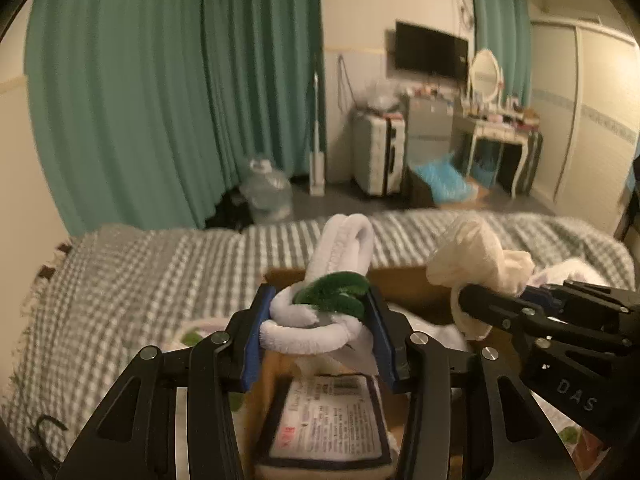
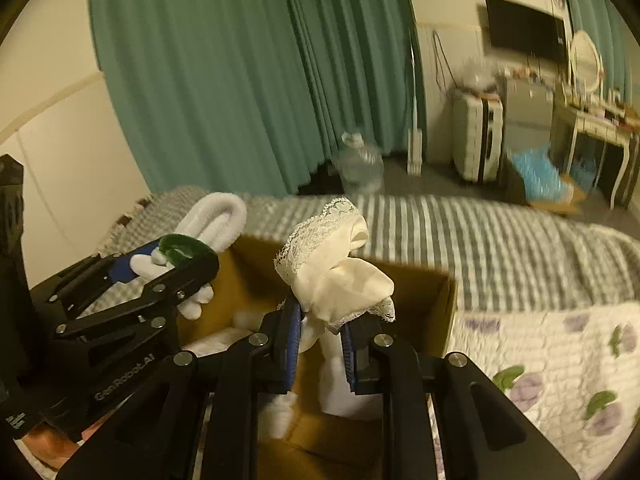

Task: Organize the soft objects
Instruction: 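Carry lace cloth and plush ring into the box and open both tools, then lift both open tools away from the box toward the quilt, then grasp the blue tissue pack with the left tool while the right tool grasps the white cloth, then carry tissue pack and white cloth over the box and lower them in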

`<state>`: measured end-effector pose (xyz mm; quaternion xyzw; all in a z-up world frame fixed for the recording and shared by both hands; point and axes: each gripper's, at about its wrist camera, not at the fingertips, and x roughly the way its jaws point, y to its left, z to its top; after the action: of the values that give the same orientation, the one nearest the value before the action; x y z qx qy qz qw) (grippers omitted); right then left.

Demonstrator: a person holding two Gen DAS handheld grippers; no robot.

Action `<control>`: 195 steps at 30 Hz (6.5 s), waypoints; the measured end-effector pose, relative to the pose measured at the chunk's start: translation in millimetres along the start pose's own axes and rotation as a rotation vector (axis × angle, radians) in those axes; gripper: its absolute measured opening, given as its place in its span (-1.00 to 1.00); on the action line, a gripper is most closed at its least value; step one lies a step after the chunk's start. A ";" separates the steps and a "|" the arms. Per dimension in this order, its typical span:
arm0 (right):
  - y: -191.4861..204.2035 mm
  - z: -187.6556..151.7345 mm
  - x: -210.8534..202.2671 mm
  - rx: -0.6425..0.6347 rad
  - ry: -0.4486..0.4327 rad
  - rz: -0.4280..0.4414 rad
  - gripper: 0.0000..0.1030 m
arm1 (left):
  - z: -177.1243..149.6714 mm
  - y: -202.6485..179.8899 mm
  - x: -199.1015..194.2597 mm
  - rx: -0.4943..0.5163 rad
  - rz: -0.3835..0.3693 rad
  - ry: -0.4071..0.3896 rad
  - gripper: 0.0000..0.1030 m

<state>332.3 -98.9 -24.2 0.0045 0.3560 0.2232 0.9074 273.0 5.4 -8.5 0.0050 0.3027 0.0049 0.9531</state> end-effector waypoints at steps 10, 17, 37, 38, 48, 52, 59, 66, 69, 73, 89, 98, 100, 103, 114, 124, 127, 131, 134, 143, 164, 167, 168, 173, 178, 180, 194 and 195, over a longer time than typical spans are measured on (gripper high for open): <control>-23.3 -18.5 32.1 0.043 0.015 -0.009 -0.49 | -17.6 -12.2 25.6 0.012 0.030 0.057 0.08; -30.8 -3.7 -2.9 0.105 -0.084 -0.044 0.28 | -5.6 -11.5 8.4 0.007 0.118 0.047 0.08; 100.2 37.0 -315.0 -0.082 -0.508 -0.157 0.98 | 58.2 1.8 -291.0 -0.053 0.111 -0.416 0.86; 105.5 32.9 -327.6 -0.089 -0.523 -0.157 0.98 | 55.4 3.7 -307.5 -0.056 0.102 -0.439 0.87; 132.4 -29.0 -385.4 -0.128 -0.549 -0.120 0.99 | 6.4 14.7 -369.7 -0.059 0.105 -0.539 0.89; 123.6 -61.7 -366.4 -0.125 -0.489 -0.111 0.99 | -16.6 20.2 -353.1 -0.079 0.108 -0.496 0.89; 87.2 -99.8 -283.1 -0.127 -0.330 -0.155 0.99 | -56.6 21.3 -267.7 -0.119 0.127 -0.307 0.89; 43.8 -117.4 -184.7 -0.124 -0.159 -0.180 0.99 | -100.7 13.7 -174.7 -0.174 0.128 -0.087 0.89; 32.7 -125.4 -143.8 -0.136 -0.082 -0.176 0.99 | -119.3 8.2 -135.1 -0.176 0.141 -0.003 0.89; 25.5 -134.4 -93.0 -0.145 0.021 -0.156 0.99 | -144.0 4.5 -90.0 -0.205 0.132 0.095 0.89; 1.5 -155.5 -24.8 -0.138 0.167 -0.107 0.99 | -187.3 -19.1 -29.0 -0.181 -0.057 0.251 0.85; 10.1 -156.8 -24.8 -0.118 0.154 -0.118 0.99 | -192.0 -33.9 -26.7 -0.149 -0.125 0.265 0.42; 13.4 -158.2 -25.6 -0.115 0.150 -0.119 0.99 | -191.8 -29.9 -26.8 -0.170 -0.146 0.266 0.41; 19.8 -159.9 -25.6 -0.107 0.148 -0.116 0.99 | -192.3 -28.1 -32.9 -0.185 -0.169 0.251 0.41; 37.2 -161.3 -9.3 -0.085 0.163 -0.098 0.99 | -190.5 5.0 -66.2 -0.203 0.003 0.194 0.41; 61.0 -170.3 22.6 -0.129 0.221 -0.030 0.91 | -190.0 58.8 -50.0 -0.295 0.091 0.192 0.41; 69.9 -172.6 33.1 -0.152 0.232 -0.012 0.87 | -191.2 57.3 -54.2 -0.287 0.112 0.181 0.41; 73.0 -172.4 44.5 -0.151 0.244 -0.010 0.59 | -188.7 57.9 -50.4 -0.279 0.110 0.185 0.41; 70.6 -172.3 48.2 -0.137 0.250 -0.004 0.19 | -187.7 58.5 -47.3 -0.270 0.109 0.189 0.41; 81.6 -171.7 37.5 -0.167 0.228 0.015 0.07 | -187.0 48.0 -52.5 -0.232 0.112 0.180 0.41; 92.3 -145.3 -128.9 -0.089 0.053 -0.092 0.06 | -142.2 4.2 -182.3 -0.027 0.079 -0.023 0.41; 98.8 -130.5 -158.8 -0.109 -0.001 -0.107 0.06 | -126.2 2.0 -201.7 -0.018 0.059 -0.068 0.41; 101.2 -122.8 -169.8 -0.119 -0.022 -0.116 0.06 | -120.4 2.1 -208.2 -0.016 0.050 -0.085 0.41; 107.2 -84.8 -206.8 -0.142 -0.113 -0.128 0.06 | -78.4 8.4 -224.9 -0.024 0.013 -0.157 0.41; 106.2 -37.0 -216.2 -0.150 -0.204 -0.138 0.06 | -27.3 13.7 -210.3 -0.032 -0.022 -0.191 0.41; 101.1 -19.5 -207.7 -0.138 -0.219 -0.135 0.06 | -10.6 14.1 -193.4 -0.035 -0.031 -0.189 0.41; 5.5 20.7 -46.4 0.056 -0.098 -0.079 0.05 | 4.5 5.7 -6.7 0.029 0.019 -0.005 0.40; 0.4 19.0 -36.7 0.067 -0.084 -0.076 0.05 | -1.7 3.5 5.4 0.039 0.025 0.012 0.40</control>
<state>320.7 -110.7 13.7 0.0307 0.3247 0.1763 0.9287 276.5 8.9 -12.9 0.0275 0.3085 0.0109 0.9508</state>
